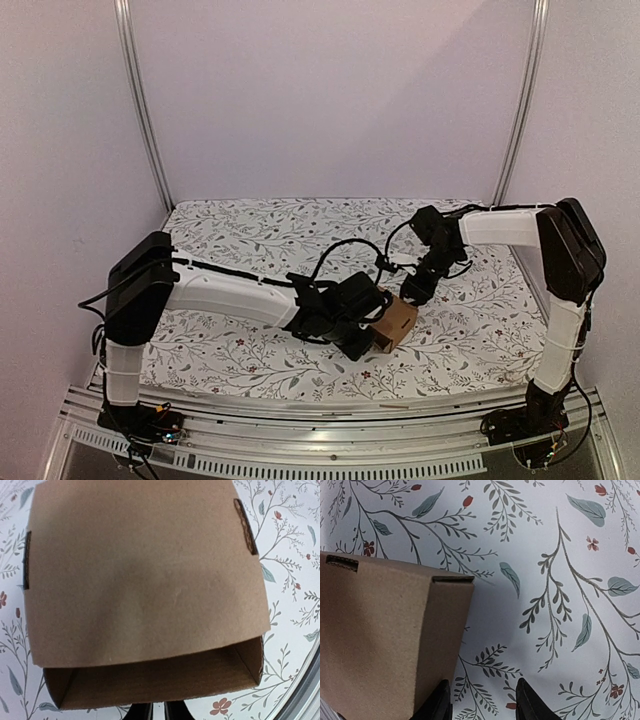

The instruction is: Fold the paper box

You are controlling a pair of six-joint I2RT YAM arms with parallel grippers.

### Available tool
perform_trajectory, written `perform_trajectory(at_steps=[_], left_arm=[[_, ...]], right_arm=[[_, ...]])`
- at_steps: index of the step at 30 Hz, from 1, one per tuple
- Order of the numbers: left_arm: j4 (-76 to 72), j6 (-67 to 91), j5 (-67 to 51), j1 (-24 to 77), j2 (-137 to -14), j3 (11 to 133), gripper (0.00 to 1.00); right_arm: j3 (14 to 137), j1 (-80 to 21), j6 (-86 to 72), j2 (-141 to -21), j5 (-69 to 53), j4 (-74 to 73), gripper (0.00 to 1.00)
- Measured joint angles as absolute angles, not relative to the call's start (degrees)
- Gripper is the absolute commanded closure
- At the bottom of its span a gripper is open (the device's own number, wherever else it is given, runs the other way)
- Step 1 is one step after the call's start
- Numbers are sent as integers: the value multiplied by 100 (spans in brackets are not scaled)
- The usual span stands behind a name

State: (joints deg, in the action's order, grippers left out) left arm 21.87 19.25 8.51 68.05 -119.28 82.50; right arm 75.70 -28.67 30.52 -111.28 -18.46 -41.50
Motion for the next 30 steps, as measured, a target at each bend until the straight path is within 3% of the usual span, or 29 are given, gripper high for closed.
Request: perform_trajectory(at_steps=[19,30], left_arm=[[2484,1625,1004,6836,-12088,8560,91],[2467,1584,805,6886,-11303,7747,91]], right_arm=[[7684,-2952,2902,-11131,-1968,-4670,54],[7765,-2539,2672,-11131,-2255,-4919,53]])
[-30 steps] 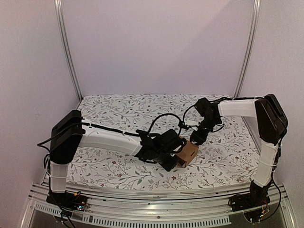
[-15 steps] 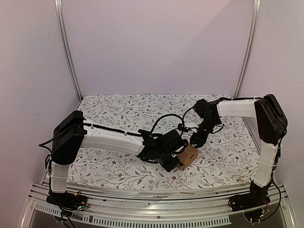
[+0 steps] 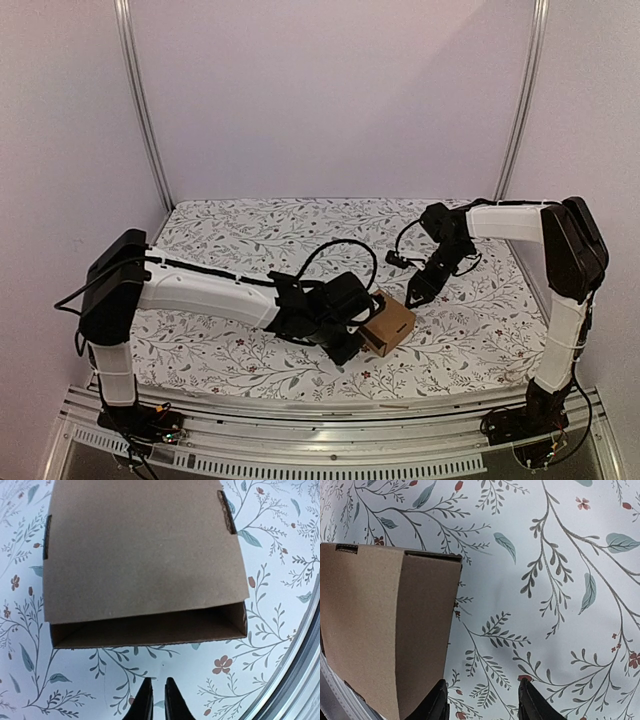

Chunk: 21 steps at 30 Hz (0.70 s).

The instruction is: Fold the paper box

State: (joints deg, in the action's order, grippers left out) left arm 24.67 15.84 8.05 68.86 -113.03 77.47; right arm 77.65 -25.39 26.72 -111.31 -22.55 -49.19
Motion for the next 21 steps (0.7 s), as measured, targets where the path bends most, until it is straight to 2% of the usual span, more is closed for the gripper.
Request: perform_trajectory(at_steps=[6,13,21], left_arm=[[2410,1588,676,7048,-11572,7900,93],[2429,1559,558,7102,-12449,8989,93],[2808,1597,502,7273,-12678,9489,93]], right_arm=[[7765,-2521,2672,-11133,-2143,-4934,53],[7765,-2692,2705,-11185,-2359,-5070,55],[7839,-2834,2856,-11266,-2408,-5159,55]])
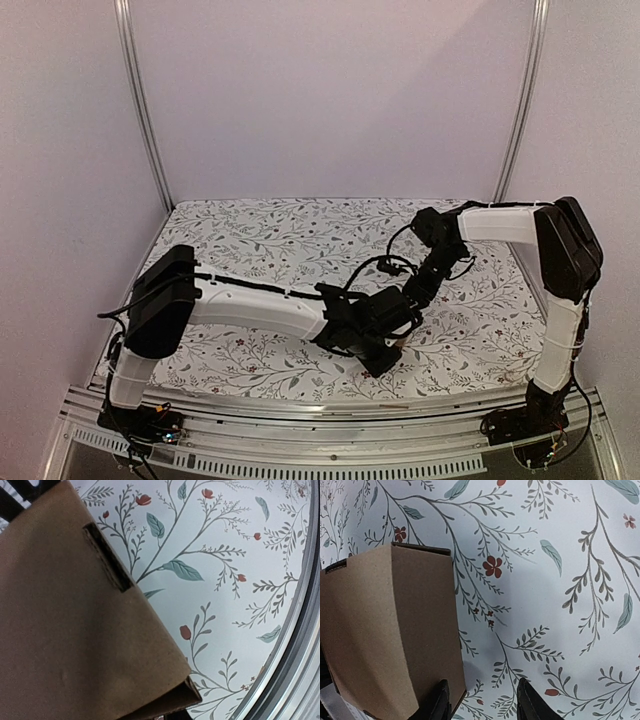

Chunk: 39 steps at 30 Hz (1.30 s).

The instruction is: Fold the paper box

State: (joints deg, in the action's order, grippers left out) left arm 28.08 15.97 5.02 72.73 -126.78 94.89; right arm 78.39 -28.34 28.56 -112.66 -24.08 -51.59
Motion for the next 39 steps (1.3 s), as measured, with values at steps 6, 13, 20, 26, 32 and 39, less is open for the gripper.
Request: perform_trajectory(at_steps=[6,13,20,26,32,39], left_arm=[[2777,1684,523,7264,-12564,9266,93],[2685,1763,534,7299,-12075,8656,93],[2740,1763,513,7489,-12009,8663,95],[2794,1710,548,7548,-12252,9194,96],[2801,1597,657,7454,-12787,10086,97],[2908,1452,718,7387,-12835,10186,97]], right_arm=[[7854,-2812,2786,-11295,-2477,-5212,54],[7874,-2615,2727,-11332,-2716,-5531,54],[7874,-2499,2751,-11332,-2596,-5575,54],[7859,-2517,2742,-11332,-2543,-5529,56],[7756,-2801,2781,-11330,-2724,-5590,57],[7749,-2834,2790,-11321,-2805,-5623,57]])
